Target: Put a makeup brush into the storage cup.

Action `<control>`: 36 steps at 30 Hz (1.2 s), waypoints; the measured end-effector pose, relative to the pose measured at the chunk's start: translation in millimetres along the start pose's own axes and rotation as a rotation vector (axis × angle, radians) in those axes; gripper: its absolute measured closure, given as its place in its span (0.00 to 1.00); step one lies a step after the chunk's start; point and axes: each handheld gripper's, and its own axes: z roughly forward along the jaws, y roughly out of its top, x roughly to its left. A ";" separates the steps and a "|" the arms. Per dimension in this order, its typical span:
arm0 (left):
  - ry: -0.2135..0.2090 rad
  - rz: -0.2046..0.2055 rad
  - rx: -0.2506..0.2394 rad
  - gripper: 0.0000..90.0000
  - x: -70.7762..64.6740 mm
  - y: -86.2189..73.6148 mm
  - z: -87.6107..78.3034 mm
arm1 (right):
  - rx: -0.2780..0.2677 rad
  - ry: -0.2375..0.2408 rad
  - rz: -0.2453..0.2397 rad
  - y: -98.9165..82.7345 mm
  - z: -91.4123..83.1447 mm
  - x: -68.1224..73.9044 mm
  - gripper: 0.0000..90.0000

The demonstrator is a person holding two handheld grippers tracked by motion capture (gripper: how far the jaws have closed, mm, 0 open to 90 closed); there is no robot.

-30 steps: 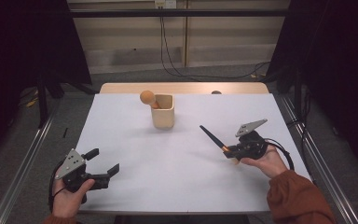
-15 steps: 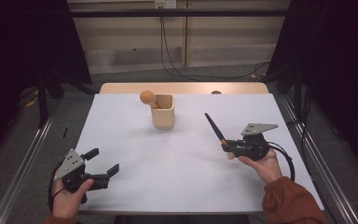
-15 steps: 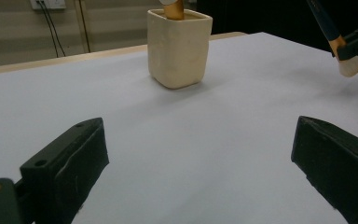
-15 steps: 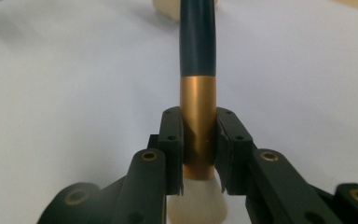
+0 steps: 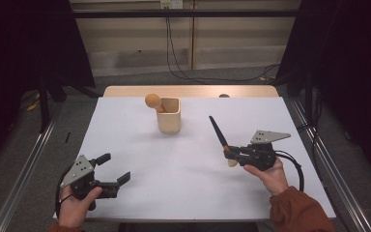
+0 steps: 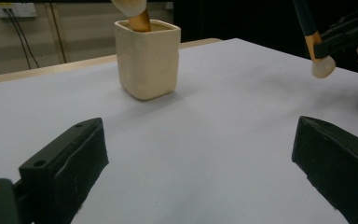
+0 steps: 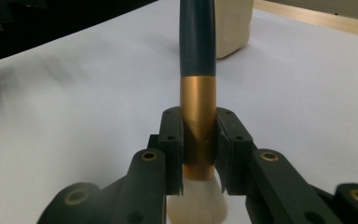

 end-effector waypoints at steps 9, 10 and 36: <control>-0.090 0.029 -0.008 0.03 -10.5 9.0 11.8 | -0.014 0.057 -0.006 5.9 8.3 9.0 0.83; -0.097 0.040 -0.005 0.03 -12.4 10.6 13.4 | -0.013 0.063 -0.009 6.7 9.1 9.9 0.83; -0.253 0.093 0.023 0.03 -40.7 46.1 66.5 | 0.103 0.233 -0.122 28.1 32.0 33.1 0.83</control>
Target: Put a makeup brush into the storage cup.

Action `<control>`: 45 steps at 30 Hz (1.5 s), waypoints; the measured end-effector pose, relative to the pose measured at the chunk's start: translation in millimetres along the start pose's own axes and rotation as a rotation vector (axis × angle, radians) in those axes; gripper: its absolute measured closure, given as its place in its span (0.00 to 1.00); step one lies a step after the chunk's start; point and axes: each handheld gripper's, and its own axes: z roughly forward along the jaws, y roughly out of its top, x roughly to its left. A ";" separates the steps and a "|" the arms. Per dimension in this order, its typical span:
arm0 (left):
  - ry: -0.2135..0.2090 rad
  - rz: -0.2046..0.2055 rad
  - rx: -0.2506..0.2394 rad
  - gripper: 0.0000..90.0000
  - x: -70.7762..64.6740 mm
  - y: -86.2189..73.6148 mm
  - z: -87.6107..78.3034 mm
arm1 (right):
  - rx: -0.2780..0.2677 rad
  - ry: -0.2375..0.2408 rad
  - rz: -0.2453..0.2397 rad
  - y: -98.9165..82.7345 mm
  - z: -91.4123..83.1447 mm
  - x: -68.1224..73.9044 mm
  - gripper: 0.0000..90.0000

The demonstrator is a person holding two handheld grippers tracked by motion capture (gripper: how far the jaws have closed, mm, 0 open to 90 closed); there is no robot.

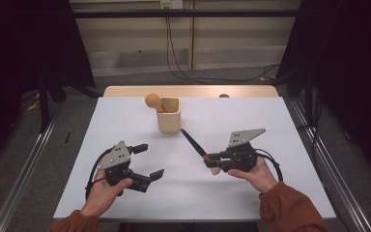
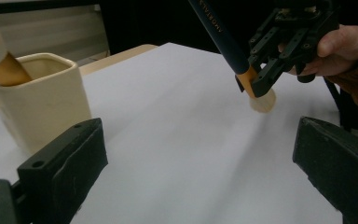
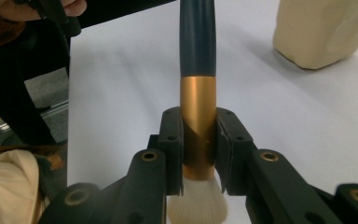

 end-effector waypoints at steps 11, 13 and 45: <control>-0.044 0.041 0.046 0.04 -6.5 9.0 18.0 | 0.061 0.060 -0.057 10.5 13.9 3.3 0.83; -0.045 0.046 0.055 0.04 -4.9 9.7 19.8 | 0.093 0.064 -0.071 12.6 16.7 3.5 0.83; -0.173 0.110 0.304 0.05 13.3 34.4 41.9 | 0.521 0.121 -0.251 47.6 43.1 5.0 0.83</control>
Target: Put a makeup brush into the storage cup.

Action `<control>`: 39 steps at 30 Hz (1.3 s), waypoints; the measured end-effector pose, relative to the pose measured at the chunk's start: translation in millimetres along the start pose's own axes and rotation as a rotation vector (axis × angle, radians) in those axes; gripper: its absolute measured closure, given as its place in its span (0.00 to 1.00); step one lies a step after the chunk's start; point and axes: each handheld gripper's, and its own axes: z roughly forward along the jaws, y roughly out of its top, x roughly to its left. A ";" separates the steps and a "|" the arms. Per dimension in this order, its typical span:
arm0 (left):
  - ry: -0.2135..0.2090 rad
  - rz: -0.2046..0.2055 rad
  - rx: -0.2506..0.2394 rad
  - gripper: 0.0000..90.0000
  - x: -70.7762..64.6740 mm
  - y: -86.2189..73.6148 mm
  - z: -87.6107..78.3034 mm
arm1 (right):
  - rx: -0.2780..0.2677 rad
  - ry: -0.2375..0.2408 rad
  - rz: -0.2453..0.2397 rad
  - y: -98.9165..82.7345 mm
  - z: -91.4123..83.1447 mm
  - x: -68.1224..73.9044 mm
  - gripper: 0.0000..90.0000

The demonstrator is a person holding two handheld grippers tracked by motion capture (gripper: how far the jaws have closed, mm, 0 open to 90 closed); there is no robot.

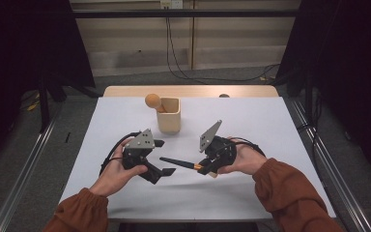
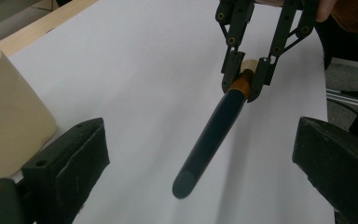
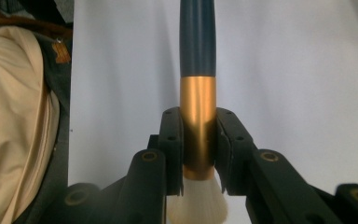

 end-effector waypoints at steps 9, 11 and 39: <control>-0.046 0.051 0.101 0.06 -3.4 3.7 11.5 | 0.097 0.006 -0.028 6.7 3.0 1.4 0.83; -0.060 0.053 0.123 0.07 -3.1 4.6 13.8 | 0.117 0.005 -0.035 8.1 3.1 0.7 0.83; -0.184 0.082 0.386 0.07 -11.1 17.9 52.0 | 0.248 0.047 -0.069 16.2 9.0 2.3 0.83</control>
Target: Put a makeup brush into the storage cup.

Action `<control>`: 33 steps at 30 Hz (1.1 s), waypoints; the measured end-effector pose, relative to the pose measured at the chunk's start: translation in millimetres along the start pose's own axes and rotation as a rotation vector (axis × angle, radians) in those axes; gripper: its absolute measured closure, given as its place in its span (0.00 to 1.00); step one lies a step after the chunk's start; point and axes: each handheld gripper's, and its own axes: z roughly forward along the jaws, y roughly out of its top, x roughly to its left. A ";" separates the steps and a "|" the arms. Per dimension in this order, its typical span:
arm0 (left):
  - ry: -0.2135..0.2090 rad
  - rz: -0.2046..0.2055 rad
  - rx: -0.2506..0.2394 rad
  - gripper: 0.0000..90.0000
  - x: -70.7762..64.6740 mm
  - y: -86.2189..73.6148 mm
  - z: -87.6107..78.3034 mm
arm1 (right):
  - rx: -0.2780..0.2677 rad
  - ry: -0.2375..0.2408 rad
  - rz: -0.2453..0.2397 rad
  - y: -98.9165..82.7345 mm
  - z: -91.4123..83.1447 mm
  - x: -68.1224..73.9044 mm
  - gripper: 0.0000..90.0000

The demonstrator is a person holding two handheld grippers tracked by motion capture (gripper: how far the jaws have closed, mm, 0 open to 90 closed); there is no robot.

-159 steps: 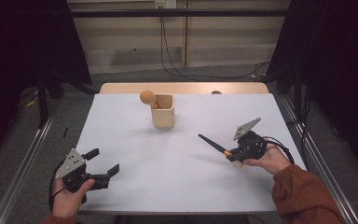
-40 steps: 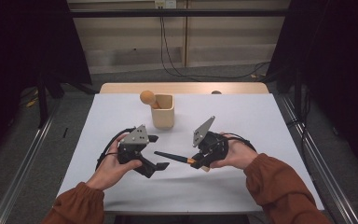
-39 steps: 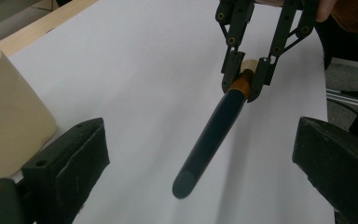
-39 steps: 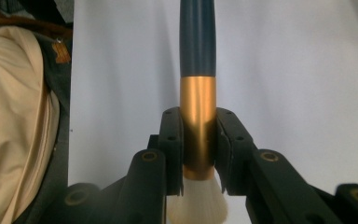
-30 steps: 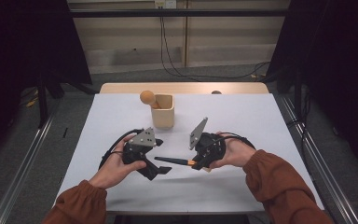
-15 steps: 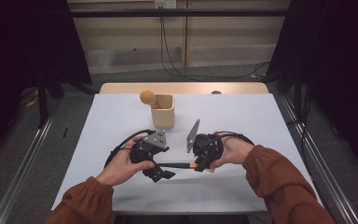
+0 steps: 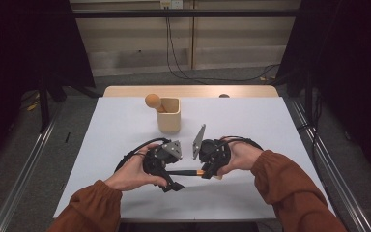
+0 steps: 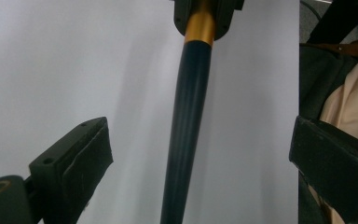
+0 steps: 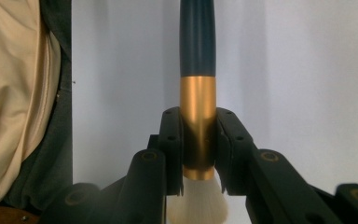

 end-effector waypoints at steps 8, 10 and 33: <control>-0.016 -0.019 0.011 0.18 1.8 0.6 3.8 | -0.006 0.002 -0.014 1.5 3.0 -0.2 0.83; -0.018 -0.028 0.013 0.19 1.4 1.4 5.2 | -0.017 0.005 -0.008 1.8 2.7 -0.2 0.83; -0.035 -0.044 -0.039 0.65 7.7 8.3 18.0 | -0.039 -0.004 -0.005 2.6 4.0 0.5 0.83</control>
